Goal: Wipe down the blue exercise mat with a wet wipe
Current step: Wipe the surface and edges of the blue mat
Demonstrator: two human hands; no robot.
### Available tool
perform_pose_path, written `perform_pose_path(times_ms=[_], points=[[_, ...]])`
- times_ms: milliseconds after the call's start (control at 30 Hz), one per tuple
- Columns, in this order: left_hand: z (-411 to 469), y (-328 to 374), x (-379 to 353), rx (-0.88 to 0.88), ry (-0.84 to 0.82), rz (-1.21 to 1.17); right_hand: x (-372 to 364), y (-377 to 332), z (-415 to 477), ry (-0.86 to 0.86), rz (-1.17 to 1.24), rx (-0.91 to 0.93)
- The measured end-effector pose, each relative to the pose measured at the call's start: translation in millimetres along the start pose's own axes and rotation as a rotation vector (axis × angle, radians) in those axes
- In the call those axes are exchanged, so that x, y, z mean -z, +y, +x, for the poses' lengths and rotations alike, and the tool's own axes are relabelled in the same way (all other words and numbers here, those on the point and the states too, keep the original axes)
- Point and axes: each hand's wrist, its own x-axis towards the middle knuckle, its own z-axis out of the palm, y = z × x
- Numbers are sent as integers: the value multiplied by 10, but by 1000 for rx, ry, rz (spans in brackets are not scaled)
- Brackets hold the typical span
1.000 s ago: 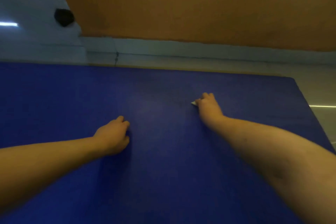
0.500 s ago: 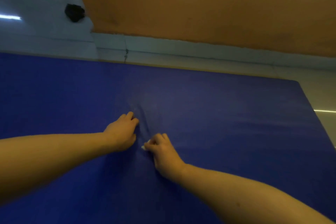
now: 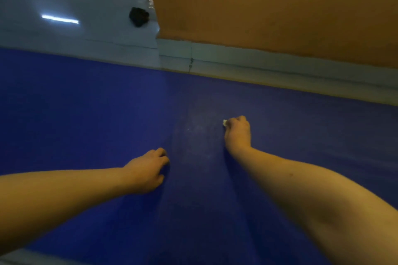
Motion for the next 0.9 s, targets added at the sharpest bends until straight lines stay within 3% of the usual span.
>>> perform_pose_path(times_ms=[200,300,367,533,633,733,900], points=[[-96,-290,-79,62,80,-49,-561,-668,-1124,-450,103,567],[-72,-340,-93,94,110,-71,-558,-694,-1129,-630,27,773],[-60,-368,-106,103,102,-71,-529,-708,-782,-608,-13,742],[-98,-440,-149,90,83,-72,-360,-557,328,-197,-125,298],[-138,-482,-166,83,85,-72,-428,-632,484,-111,-128,168],[-142,-495,-162,68,90,-83,-628,-878,128,-206,-1,255],[-139,-453,-136,78,113,-88,-930,-1042,-904,-432,114,629]])
